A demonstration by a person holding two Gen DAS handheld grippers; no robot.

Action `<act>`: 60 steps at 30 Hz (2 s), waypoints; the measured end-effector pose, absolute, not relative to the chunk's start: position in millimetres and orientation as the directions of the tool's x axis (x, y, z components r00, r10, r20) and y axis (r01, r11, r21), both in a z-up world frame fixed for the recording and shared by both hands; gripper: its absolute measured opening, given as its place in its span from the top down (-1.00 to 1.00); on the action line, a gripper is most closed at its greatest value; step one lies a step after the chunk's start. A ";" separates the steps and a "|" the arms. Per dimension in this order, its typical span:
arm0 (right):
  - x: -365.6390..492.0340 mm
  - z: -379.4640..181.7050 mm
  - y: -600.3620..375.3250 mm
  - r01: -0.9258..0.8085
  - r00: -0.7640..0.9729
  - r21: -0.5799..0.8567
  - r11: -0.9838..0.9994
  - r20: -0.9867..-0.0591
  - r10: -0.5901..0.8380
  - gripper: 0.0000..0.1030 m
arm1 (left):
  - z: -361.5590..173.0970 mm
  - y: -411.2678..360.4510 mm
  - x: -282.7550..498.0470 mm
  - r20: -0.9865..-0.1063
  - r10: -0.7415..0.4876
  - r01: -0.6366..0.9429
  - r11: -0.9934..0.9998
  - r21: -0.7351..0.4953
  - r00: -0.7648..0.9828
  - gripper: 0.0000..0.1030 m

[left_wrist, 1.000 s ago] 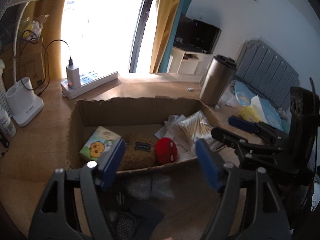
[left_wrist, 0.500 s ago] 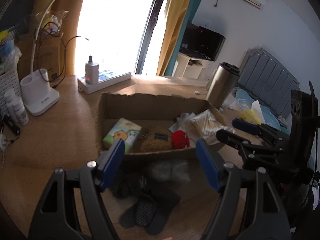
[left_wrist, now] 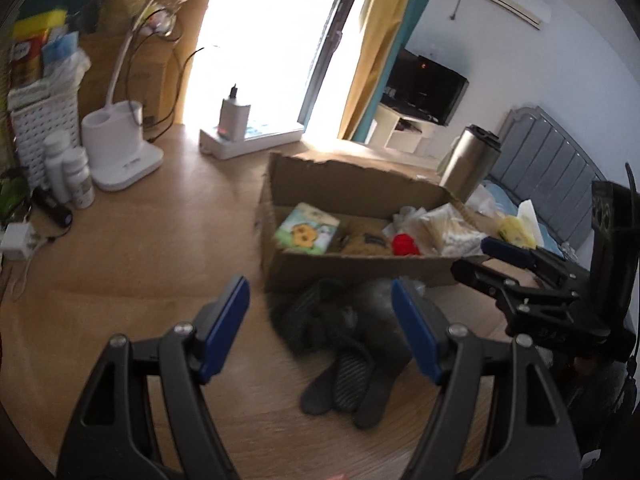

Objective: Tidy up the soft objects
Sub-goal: 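Withdraw both grippers from the box toward the socks and bubble wrap, then grasp the grey socks with the left gripper while the right gripper grasps the bubble wrap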

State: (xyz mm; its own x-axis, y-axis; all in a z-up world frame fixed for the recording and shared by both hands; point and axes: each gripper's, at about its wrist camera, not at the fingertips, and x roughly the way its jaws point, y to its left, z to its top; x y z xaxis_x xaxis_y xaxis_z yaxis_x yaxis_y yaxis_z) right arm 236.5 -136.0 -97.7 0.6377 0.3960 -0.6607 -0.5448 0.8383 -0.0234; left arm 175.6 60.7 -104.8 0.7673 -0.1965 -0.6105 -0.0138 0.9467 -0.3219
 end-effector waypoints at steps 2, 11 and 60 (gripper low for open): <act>235.1 -101.8 -131.1 -0.554 0.626 -0.019 0.832 -0.669 0.402 -0.45 | -109.6 64.9 172.9 -0.617 -0.193 -0.025 0.945 -0.326 0.763 -0.46; 234.7 -107.6 -123.0 -0.553 0.622 -0.011 0.833 -0.671 0.404 -0.45 | -120.5 78.0 166.6 -0.632 -0.167 -0.066 0.943 -0.328 0.757 -0.46; 237.7 -140.8 -192.5 -0.558 0.519 0.171 0.812 -0.691 0.503 0.08 | -153.4 4.0 211.2 -0.751 -0.166 0.001 0.977 -0.214 0.639 -0.46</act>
